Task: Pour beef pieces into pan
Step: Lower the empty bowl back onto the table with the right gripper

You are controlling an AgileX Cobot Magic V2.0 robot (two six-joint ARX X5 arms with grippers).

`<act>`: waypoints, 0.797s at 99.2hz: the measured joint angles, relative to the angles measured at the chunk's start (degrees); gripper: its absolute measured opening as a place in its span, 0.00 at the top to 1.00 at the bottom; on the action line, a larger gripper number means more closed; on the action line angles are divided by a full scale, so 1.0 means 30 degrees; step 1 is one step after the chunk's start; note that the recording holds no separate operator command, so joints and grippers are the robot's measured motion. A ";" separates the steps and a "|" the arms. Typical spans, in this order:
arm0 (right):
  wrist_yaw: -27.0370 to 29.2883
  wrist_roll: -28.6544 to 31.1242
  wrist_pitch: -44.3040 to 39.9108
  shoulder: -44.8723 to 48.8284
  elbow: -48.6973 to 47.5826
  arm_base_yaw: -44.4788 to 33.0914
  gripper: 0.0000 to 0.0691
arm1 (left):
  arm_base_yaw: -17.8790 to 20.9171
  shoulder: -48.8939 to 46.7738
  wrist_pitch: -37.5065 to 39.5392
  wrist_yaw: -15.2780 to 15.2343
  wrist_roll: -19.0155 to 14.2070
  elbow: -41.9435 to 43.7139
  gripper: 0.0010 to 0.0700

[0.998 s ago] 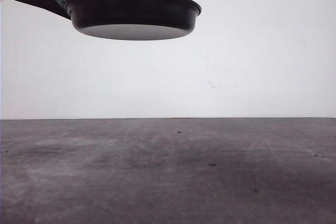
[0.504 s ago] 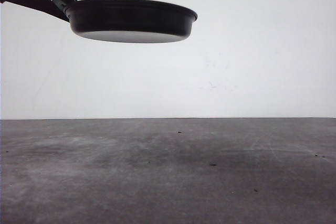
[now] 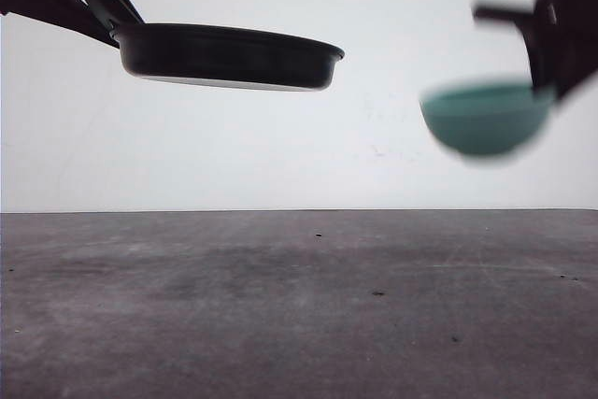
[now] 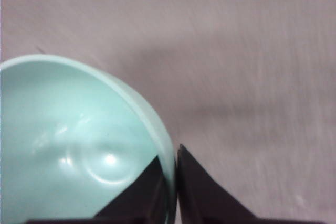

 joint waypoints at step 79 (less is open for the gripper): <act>-0.2273 0.0459 0.1960 0.2120 -0.3446 0.0882 0.01 | -0.0015 0.0015 0.0051 -0.0022 0.0029 0.0000 0.93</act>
